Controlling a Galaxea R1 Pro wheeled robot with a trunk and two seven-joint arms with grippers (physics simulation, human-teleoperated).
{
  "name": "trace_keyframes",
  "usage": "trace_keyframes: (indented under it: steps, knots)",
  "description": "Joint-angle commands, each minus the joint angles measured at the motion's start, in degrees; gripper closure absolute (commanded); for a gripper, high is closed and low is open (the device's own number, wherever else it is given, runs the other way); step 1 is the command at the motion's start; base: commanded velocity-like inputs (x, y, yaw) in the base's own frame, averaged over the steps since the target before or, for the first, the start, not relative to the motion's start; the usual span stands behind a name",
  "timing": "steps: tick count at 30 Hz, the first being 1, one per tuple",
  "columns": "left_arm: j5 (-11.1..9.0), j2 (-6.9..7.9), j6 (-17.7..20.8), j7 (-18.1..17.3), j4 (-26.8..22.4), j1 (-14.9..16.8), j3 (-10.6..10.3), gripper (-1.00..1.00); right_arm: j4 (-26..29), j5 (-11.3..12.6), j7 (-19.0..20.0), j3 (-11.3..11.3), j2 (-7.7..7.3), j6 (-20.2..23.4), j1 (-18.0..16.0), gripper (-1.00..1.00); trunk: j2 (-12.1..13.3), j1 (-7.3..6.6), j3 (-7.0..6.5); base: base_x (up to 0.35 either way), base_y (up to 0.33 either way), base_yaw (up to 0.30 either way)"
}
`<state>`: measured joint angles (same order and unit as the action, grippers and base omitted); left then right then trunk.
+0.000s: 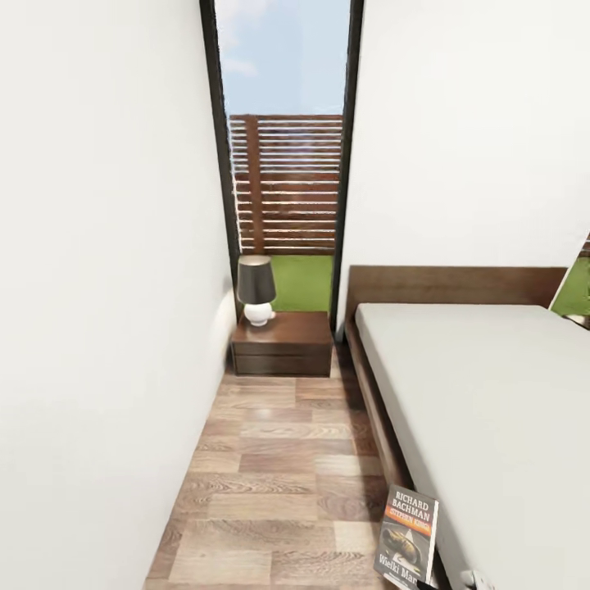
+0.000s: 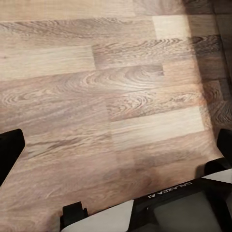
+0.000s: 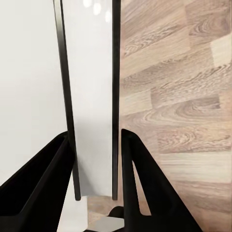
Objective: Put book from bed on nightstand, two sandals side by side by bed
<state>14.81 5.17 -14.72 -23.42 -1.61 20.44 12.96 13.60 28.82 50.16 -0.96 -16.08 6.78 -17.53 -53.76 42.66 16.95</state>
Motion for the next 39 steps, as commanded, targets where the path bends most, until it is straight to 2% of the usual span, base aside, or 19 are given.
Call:
trace_keyframes:
  steps: [1,11,39]
  knots:
    - [0.6,0.02,-0.2,-0.1,0.0,0.0,0.5,-1.00,0.0,0.4,0.2,-0.1,0.00,0.6,0.0,1.00,0.0,0.04,0.07,0.324,0.000,-0.143]
    - [0.5,0.02,-0.2,-0.1,0.0,0.0,0.5,-1.00,0.0,0.4,0.2,-0.1,0.00,0.6,0.0,1.00,0.0,0.04,0.07,0.293,0.002,-0.174]
    - [0.6,-0.12,-0.2,-0.1,0.0,0.0,0.5,-1.00,0.0,0.4,0.2,-0.2,0.00,0.6,0.0,1.00,0.0,0.04,0.07,0.305,0.072,-0.003]
